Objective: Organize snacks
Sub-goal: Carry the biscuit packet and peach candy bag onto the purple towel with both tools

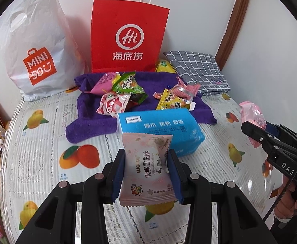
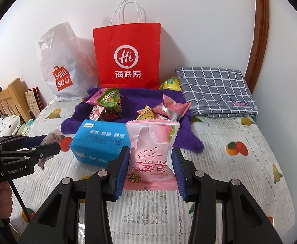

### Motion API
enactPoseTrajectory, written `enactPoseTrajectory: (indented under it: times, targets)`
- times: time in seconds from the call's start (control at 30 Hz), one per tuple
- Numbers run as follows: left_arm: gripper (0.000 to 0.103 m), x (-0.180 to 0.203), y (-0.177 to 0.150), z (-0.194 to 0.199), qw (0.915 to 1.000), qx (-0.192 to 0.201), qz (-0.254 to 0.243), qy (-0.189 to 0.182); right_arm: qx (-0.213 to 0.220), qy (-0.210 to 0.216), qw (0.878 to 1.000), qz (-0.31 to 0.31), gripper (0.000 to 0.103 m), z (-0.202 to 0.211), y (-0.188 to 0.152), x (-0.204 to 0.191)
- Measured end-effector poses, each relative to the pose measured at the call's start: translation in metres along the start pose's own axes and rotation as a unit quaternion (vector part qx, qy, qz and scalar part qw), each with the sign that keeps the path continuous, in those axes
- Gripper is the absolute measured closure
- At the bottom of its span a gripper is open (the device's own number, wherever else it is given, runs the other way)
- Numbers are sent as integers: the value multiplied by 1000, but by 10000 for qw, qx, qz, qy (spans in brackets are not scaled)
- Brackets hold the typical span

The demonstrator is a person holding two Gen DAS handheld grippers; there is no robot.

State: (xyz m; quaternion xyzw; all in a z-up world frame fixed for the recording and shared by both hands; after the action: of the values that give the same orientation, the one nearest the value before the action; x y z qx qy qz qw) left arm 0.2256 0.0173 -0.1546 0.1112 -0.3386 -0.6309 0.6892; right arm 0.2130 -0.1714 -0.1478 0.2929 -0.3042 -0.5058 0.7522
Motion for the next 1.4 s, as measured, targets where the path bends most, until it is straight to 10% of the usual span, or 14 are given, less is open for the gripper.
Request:
enactPoseTrajectory:
  times: [1.4]
  targets:
    - [64,2,37,-9,9999,96,-40,58,137,85,9997,-186,61,-21,37,2]
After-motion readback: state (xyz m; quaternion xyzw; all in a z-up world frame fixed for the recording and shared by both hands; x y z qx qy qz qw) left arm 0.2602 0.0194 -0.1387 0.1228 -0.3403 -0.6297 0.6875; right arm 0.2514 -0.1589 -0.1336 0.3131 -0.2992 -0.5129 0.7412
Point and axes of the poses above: each gripper's, at about its wrist camera, not at the fingertips, and z roughly against the way its jaws point, x to its right, y to its top, the point moved 10 cm from there along -z, roughly the way its jaws point, and after that the axes turned 14 degrees about z, right-handed, at the moved point
